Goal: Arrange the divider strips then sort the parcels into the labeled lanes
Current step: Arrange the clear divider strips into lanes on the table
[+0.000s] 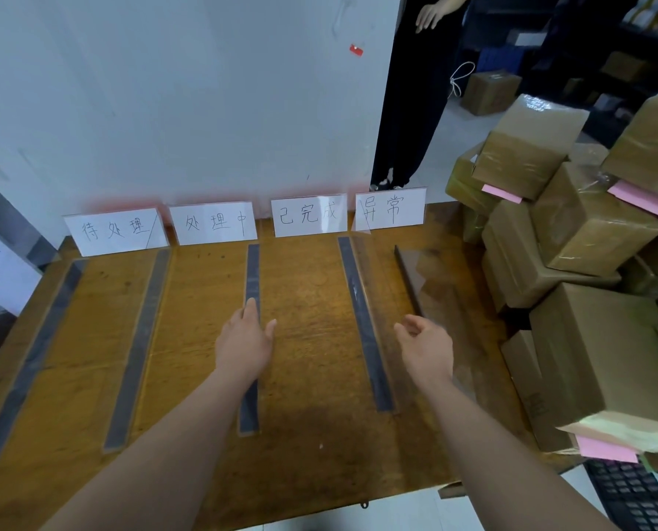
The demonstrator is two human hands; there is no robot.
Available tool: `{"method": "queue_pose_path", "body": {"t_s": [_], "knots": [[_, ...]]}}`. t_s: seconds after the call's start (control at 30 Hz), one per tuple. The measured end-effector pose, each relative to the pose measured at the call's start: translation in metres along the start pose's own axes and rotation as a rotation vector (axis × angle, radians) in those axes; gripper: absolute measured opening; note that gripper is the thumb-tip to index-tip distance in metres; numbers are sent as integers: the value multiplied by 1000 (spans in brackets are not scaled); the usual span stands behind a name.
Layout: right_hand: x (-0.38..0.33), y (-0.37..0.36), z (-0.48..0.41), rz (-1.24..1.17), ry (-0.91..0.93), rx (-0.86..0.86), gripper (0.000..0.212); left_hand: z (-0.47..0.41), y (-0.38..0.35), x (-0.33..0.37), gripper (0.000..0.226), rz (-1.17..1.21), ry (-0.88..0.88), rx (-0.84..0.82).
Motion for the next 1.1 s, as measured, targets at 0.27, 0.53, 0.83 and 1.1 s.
{"method": "queue_pose_path", "body": {"t_s": [0.27, 0.53, 0.83, 1.1], "knots": [[-6, 18, 2, 33, 34, 15, 42, 4, 23, 21, 63, -106, -58, 117], [13, 75, 5, 10, 22, 56, 38, 26, 39, 108, 61, -7, -309, 203], [78, 125, 20, 103, -48, 35, 35, 87, 21, 200, 53, 204, -521, 72], [106, 146, 34, 181, -24, -135, 38, 153, -25, 261, 48, 280, -515, -50]]}}
Point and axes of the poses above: each hand's wrist, its own z-axis away from the middle knuckle, its own y-axis out of the back of the hand, x = y × z, the point moved 10 cm from there along -z, towards the middle knuckle, and after that the axes turned 15 degrees about -z, right-handed, at the moved point
